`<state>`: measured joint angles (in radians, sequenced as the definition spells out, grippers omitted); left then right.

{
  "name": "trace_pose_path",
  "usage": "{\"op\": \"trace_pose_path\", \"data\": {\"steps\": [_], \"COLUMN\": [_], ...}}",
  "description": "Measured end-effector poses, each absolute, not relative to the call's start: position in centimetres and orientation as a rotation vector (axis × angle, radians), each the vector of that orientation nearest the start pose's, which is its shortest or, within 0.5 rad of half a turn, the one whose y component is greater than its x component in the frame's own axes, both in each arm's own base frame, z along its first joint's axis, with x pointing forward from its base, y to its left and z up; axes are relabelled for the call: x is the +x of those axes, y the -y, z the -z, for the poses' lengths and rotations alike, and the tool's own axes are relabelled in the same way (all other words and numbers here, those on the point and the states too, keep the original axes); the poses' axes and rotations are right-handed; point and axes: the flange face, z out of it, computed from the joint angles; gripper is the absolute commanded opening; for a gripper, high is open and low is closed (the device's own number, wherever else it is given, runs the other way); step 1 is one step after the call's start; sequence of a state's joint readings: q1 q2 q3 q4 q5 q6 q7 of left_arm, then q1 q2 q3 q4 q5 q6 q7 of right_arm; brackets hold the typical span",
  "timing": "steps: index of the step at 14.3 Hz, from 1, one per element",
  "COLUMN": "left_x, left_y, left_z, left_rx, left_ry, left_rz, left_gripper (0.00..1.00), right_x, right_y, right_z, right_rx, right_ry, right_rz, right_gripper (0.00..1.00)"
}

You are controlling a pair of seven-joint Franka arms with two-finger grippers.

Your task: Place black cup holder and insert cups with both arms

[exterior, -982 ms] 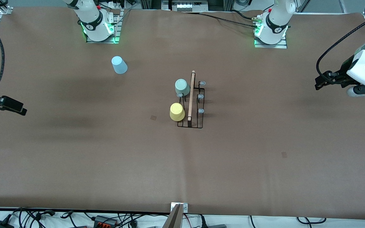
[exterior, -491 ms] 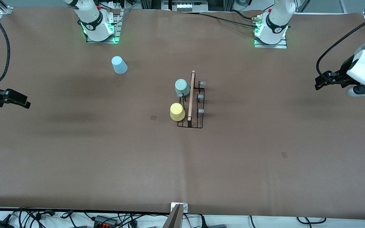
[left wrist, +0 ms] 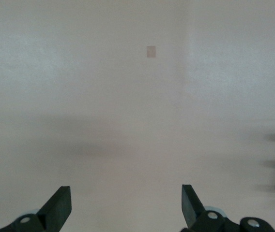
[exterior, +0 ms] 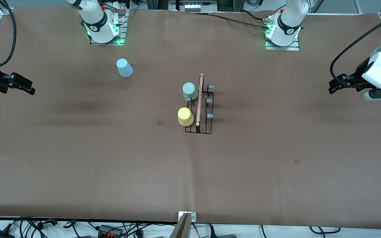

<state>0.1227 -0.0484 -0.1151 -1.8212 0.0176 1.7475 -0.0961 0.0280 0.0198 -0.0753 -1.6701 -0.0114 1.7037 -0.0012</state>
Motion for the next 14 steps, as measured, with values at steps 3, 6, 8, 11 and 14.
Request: {"op": "trace_pose_path", "data": {"steps": [3, 6, 8, 11, 14], "left_x": [54.52, 54.52, 54.52, 54.52, 54.52], "left_y": [-0.46, -0.46, -0.46, -0.46, -0.46], "left_z": [-54.71, -54.70, -54.71, -54.71, -54.71], "left_rx": [-3.113, -3.113, -3.113, -3.113, -3.113], "left_ry": [0.157, 0.157, 0.157, 0.157, 0.157], "left_rz": [-0.038, -0.038, -0.038, -0.038, -0.038], "left_gripper": [1.00, 1.00, 1.00, 1.00, 1.00], "right_x": [56.54, 56.42, 56.41, 56.38, 56.30], "right_y": [1.88, 1.70, 1.69, 1.64, 1.64], "right_z": [-57.90, -57.92, -57.90, -57.89, -57.84], "right_rx": [-3.159, -3.159, -3.159, -3.159, -3.159], "right_ry": [-0.043, -0.038, -0.028, -0.009, 0.020], "right_rz": [0.017, 0.008, 0.005, 0.002, -0.010], "right_gripper": [1.00, 1.00, 1.00, 1.00, 1.00]}}
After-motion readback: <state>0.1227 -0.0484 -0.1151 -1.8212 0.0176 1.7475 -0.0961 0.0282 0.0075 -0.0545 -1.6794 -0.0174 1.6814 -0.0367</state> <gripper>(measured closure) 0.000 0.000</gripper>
